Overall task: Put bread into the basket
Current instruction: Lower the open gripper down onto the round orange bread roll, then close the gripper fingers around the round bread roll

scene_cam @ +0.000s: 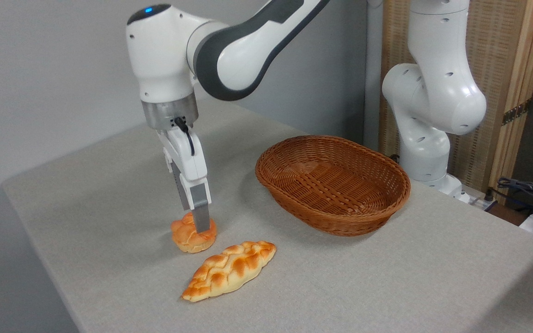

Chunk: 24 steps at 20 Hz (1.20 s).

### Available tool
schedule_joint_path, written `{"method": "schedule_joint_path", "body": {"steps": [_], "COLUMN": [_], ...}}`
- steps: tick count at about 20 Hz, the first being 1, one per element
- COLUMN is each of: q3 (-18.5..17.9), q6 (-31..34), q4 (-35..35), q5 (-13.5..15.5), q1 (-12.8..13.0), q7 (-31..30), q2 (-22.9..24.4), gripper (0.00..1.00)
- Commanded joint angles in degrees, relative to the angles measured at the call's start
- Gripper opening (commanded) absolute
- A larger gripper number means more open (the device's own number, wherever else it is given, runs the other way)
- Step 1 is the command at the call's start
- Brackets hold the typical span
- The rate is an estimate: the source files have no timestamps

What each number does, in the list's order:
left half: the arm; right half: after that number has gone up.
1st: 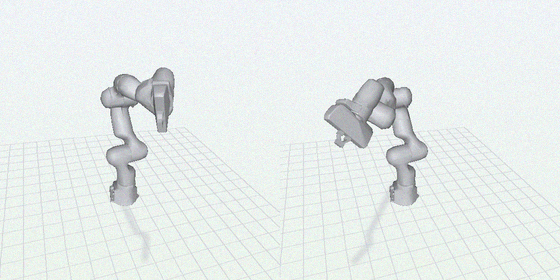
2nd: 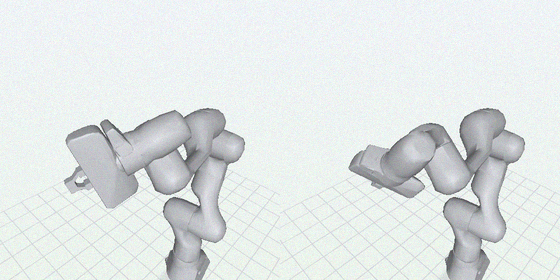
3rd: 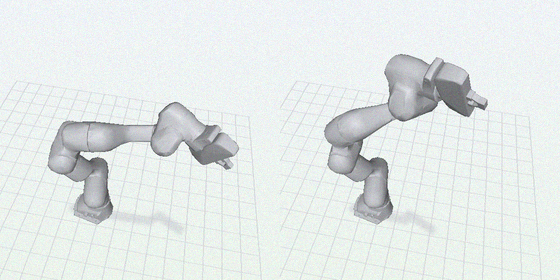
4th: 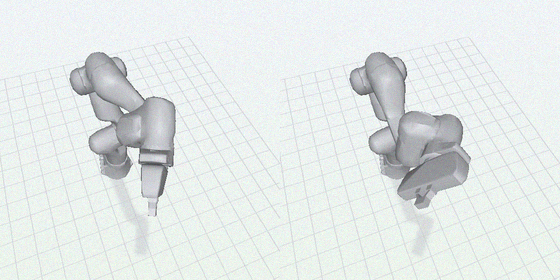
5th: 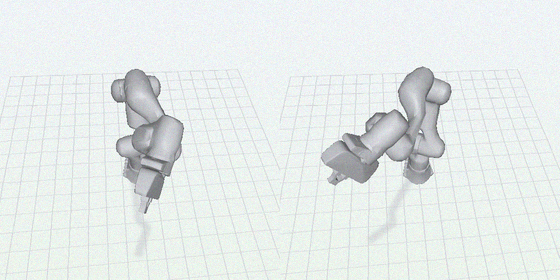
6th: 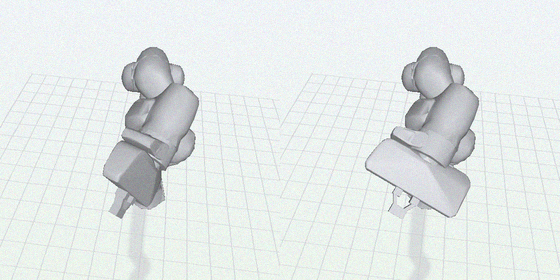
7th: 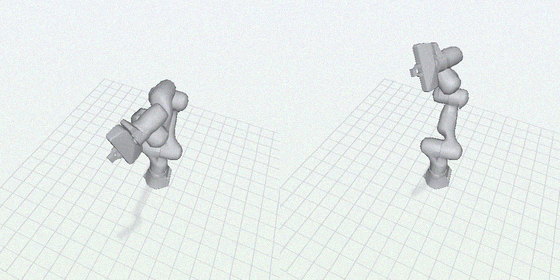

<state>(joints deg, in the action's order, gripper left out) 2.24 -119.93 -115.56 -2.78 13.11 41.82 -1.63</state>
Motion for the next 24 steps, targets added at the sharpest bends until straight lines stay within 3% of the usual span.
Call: {"method": "schedule_joint_path", "body": {"steps": [1,2,4,6,7,9,19,21,24], "q3": [-0.57,-0.48,-0.57,-0.57,-0.48,-0.57,-0.66,-1.18,-1.27], "q6": [-3.54,-3.73,-3.99,-3.90,-4.08,-4.08,-3.91,-2.68,4.50], "q4": [-1.68,-1.77,-1.86,-1.95,-1.95,-1.95,-2.21,-1.78,-0.12], "q5": [-1.26,-1.09,-0.21,0.06,0.14,0.06,-0.73,-0.73,0.05], "q1": [0.96,0.96,0.87,0.87,0.87,0.87,1.05,0.87,0.61], "q7": [-0.24,-0.42,-0.42,-0.16,-0.16,-0.07,0.63,0.63,0.63], "q2": [-0.21,-0.21,-0.30,-0.65,-1.00,-1.27,-0.40,1.27,4.52], "gripper": [1.00,0.94,0.66,0.47,0.31,0.20,0.16,0.15,0.12]}}
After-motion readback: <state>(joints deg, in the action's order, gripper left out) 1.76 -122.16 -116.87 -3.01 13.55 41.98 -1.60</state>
